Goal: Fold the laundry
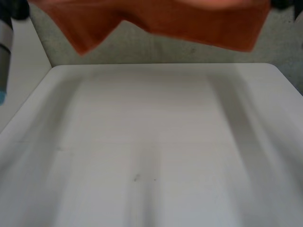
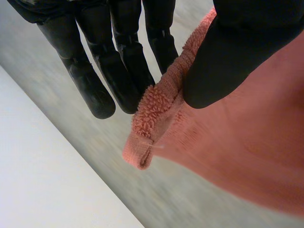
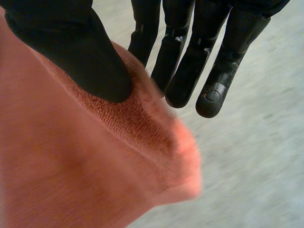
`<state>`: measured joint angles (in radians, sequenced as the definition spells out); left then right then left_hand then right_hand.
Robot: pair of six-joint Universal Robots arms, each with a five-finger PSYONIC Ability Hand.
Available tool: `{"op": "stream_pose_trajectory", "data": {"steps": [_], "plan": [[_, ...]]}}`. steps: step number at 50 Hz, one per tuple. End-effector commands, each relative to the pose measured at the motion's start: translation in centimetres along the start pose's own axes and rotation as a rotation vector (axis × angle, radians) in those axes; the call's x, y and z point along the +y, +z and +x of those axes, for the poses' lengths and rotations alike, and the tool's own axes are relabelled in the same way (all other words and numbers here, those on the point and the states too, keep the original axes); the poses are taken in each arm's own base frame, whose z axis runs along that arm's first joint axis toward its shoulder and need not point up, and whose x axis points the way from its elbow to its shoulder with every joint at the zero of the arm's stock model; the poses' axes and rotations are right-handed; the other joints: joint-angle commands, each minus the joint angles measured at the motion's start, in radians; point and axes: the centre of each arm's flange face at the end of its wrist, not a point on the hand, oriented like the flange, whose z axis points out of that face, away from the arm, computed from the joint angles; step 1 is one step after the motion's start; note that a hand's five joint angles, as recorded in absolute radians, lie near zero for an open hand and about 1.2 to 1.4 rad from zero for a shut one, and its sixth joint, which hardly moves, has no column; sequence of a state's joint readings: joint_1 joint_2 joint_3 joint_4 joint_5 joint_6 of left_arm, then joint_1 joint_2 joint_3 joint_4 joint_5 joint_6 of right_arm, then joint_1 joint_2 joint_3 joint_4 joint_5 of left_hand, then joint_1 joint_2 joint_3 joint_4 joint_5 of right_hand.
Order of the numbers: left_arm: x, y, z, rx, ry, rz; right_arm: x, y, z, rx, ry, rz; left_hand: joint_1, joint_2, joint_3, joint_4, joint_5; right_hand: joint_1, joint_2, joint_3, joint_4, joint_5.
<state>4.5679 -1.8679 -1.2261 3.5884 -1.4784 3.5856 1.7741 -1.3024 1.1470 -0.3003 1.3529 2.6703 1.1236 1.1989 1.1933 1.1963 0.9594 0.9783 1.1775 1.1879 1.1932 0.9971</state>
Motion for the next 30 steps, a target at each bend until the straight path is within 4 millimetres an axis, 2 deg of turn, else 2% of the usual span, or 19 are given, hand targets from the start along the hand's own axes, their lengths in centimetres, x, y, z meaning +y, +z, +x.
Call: {"op": "stream_pose_trajectory", "data": {"steps": [1,4,5,6,7,9,12,13,15,18,24,30], "plan": [[7.1,-6.1,4.2,0.144,-0.024,-0.273,5.4,-4.1,-4.4,-0.162,0.051,-0.187,0.273,0.197,0.203,0.2,0.262,0.418,0.219,0.208,0.203,0.225],[9.7,-7.9,5.6,0.185,-0.032,-0.355,7.9,-5.5,-6.1,-0.209,0.065,-0.271,0.273,0.197,0.203,0.2,0.262,0.418,0.219,0.208,0.203,0.225],[11.1,-9.0,6.6,0.21,-0.036,-0.4,8.8,-5.9,-6.6,-0.225,0.067,-0.298,0.273,0.197,0.203,0.2,0.262,0.418,0.219,0.208,0.203,0.225],[11.7,-9.5,6.9,0.22,-0.038,-0.42,9.5,-6.2,-7.1,-0.238,0.067,-0.321,0.273,0.197,0.203,0.2,0.262,0.418,0.219,0.208,0.203,0.225],[12.3,-10.0,7.3,0.23,-0.04,-0.438,11.2,-7.0,-8.1,-0.266,0.065,-0.37,0.273,0.197,0.203,0.2,0.262,0.418,0.219,0.208,0.203,0.225],[14.1,-11.4,8.3,0.259,-0.045,-0.497,12.6,-7.7,-9.0,-0.291,0.059,-0.413,0.273,0.197,0.203,0.2,0.262,0.418,0.219,0.208,0.203,0.225],[15.3,-12.9,9.0,0.286,-0.051,-0.552,14.3,-8.9,-10.0,-0.332,0.052,-0.484,0.273,0.197,0.203,0.2,0.262,0.418,0.219,0.208,0.203,0.225],[15.8,-13.7,9.3,0.3,-0.049,-0.577,15.3,-9.9,-10.6,-0.369,0.042,-0.543,0.273,0.197,0.203,0.2,0.262,0.418,0.219,0.208,0.203,0.225],[16.0,-14.7,9.5,0.315,-0.051,-0.611,15.4,-10.2,-10.6,-0.38,0.037,-0.561,0.273,0.197,0.203,0.2,0.262,0.418,0.219,0.208,0.203,0.225],[15.8,-15.6,9.3,0.323,-0.051,-0.643,15.4,-11.3,-10.8,-0.437,0.016,-0.635,0.273,0.197,0.203,0.2,0.262,0.418,0.219,0.208,0.203,0.225],[11.8,-17.9,7.4,0.356,-0.056,-0.731,12.8,-13.6,-9.8,-0.589,-0.052,-0.782,0.273,0.197,0.203,0.2,0.262,0.418,0.219,0.208,0.203,0.225],[7.5,-20.4,5.4,0.403,-0.068,-0.833,10.0,-16.7,-6.9,-0.722,-0.15,-0.984,0.273,0.197,0.203,0.2,0.262,0.418,0.219,0.208,0.203,0.225]]}}
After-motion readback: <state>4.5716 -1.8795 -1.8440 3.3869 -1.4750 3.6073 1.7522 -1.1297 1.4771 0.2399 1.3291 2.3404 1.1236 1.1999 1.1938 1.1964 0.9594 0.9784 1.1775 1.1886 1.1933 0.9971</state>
